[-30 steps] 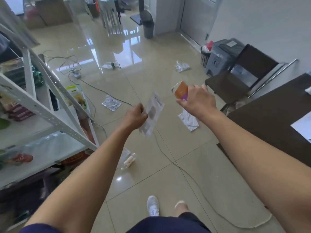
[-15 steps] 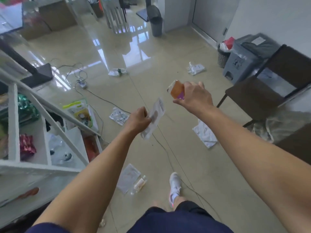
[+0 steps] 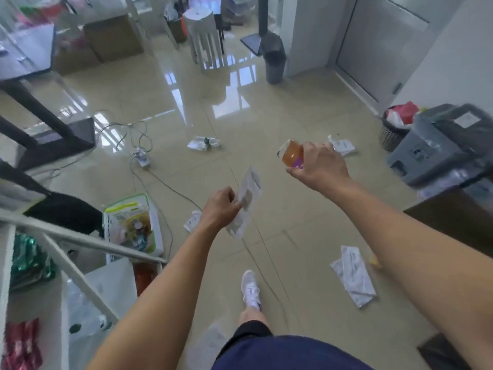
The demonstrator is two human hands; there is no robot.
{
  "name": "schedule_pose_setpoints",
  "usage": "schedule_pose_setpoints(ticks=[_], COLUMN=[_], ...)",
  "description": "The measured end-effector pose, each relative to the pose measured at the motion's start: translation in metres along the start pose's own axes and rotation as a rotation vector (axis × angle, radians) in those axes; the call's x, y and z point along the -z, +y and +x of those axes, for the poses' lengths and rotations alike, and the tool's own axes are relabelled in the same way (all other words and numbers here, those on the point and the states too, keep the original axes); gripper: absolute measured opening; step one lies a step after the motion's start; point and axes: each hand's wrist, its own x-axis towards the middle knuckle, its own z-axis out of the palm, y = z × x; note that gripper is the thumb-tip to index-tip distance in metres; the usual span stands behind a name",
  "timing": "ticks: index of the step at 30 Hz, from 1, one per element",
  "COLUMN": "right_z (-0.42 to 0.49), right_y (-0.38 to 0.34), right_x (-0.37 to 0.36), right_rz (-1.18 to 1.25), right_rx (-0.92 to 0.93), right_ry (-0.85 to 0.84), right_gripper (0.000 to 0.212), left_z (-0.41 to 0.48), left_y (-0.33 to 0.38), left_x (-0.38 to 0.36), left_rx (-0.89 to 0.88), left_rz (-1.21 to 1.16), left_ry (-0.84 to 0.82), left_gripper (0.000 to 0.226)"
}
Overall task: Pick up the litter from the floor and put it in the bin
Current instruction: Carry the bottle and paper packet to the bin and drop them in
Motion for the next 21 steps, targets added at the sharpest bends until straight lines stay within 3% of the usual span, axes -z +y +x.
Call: schedule_pose_setpoints(ticks=[8,16,21], right_z=[0.170,0.373,0.505], right_y=[-0.021,0.025,0.055], right_x=[0.027,0.023,0.035], right_rz=[-0.019,0.074,0.138], right_rx=[-0.028,-0.085,-0.096], right_ry=[0.017,0.051,0.064], right_gripper=[0.060,0.060,0.074], left_z=[0.185,0.369,0.492], left_y=[0.040,0.108,0.175], left_x=[0.065,0.076,0.093], left_rx=[-0.055,-0.070,-0.052], left_rz=[0.002,-0.019,0.010], left_ry=[-0.029,-0.055,-0.066], left_gripper=[0.012,0.010,0.009])
